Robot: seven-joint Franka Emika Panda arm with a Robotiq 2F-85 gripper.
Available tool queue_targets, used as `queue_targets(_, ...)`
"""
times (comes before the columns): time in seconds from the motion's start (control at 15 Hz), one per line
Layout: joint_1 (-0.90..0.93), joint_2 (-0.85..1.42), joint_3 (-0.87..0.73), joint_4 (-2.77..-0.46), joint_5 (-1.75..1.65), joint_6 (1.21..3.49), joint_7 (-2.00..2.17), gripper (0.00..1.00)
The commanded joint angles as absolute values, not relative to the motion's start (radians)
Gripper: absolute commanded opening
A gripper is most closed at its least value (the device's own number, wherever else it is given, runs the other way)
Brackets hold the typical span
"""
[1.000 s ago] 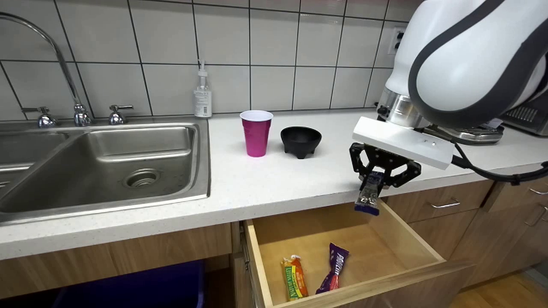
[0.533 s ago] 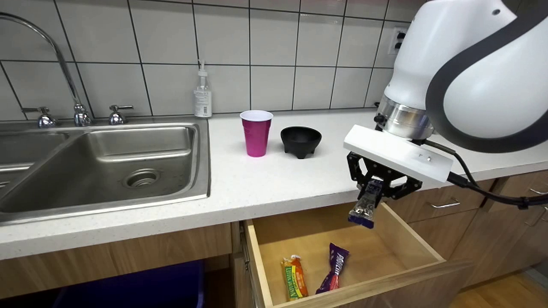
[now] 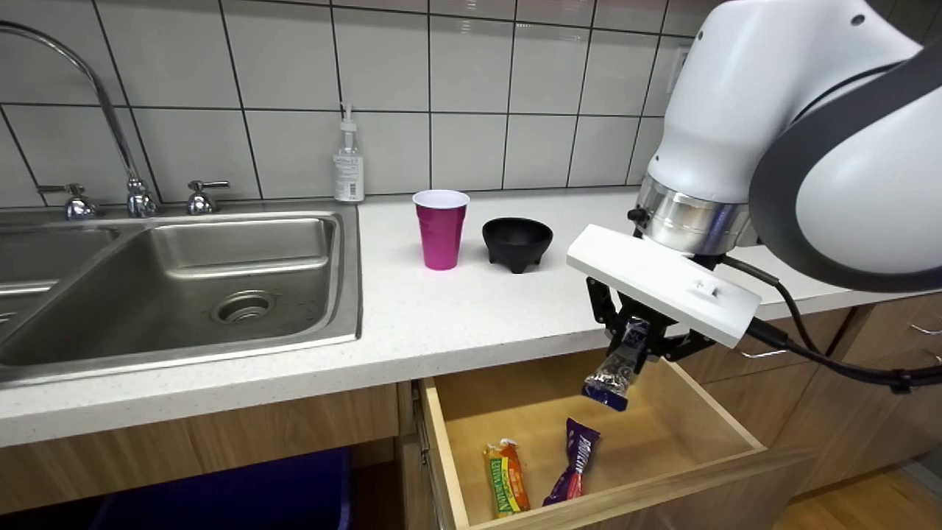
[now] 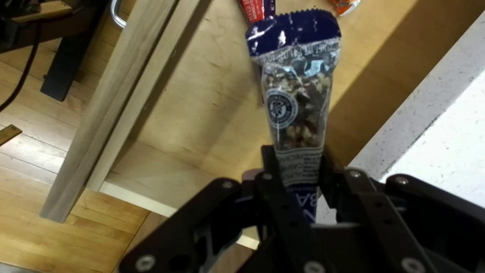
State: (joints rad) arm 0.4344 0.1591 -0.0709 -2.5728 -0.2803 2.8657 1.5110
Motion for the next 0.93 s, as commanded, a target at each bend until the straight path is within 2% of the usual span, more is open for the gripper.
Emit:
queue_targets(0.0,0.477,0.155,-0.098,-2.574,-0.333,2.874,1.643,0.08)
queue_targets(0.87,0.583,0.309,-0.164,-2.451,-0.385,2.855,1.957,0.08)
